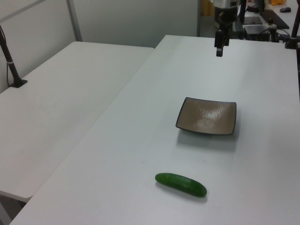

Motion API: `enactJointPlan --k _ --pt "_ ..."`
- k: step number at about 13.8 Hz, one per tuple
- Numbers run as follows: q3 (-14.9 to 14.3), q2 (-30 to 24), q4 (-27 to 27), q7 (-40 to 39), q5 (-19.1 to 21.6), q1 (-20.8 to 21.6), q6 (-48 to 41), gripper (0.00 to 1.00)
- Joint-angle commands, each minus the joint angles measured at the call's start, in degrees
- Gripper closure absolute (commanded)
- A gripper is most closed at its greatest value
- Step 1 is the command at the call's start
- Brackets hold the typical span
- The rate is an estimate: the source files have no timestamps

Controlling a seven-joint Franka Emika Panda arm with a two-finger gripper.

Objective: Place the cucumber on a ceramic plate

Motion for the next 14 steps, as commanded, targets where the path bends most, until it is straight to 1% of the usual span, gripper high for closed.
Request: enactJointPlan --k 1,3,4,6,7,9,10,11,13,14 --pt "-0.1 1.5 1.9 -0.3 1.6 0.5 -1.8 0.00" --pt "0.0 1.9 1.6 -0.2 2.2 0.5 0.1 0.00" --pt "0.6 2.2 1.7 -0.1 3.5 0.9 1.0 0.00" --pt "1.2 3.0 1.9 0.8 5.2 2.8 3.2 0.00" --pt "1.6 3.2 1.8 2.9 5.7 4.2 4.5 0.00" --pt "4.6 6.7 2.2 9.3 5.7 7.4 10.0 0.00" --pt "5.7 8.2 3.4 11.0 5.5 9.0 11.2 0.00" --pt "6.0 10.1 4.7 12.4 5.6 11.6 11.7 0.00" --pt "6.1 15.0 10.0 14.6 5.7 16.4 12.8 0.00" --pt "6.1 17.0 11.8 15.2 5.6 18.8 13.9 0.00"
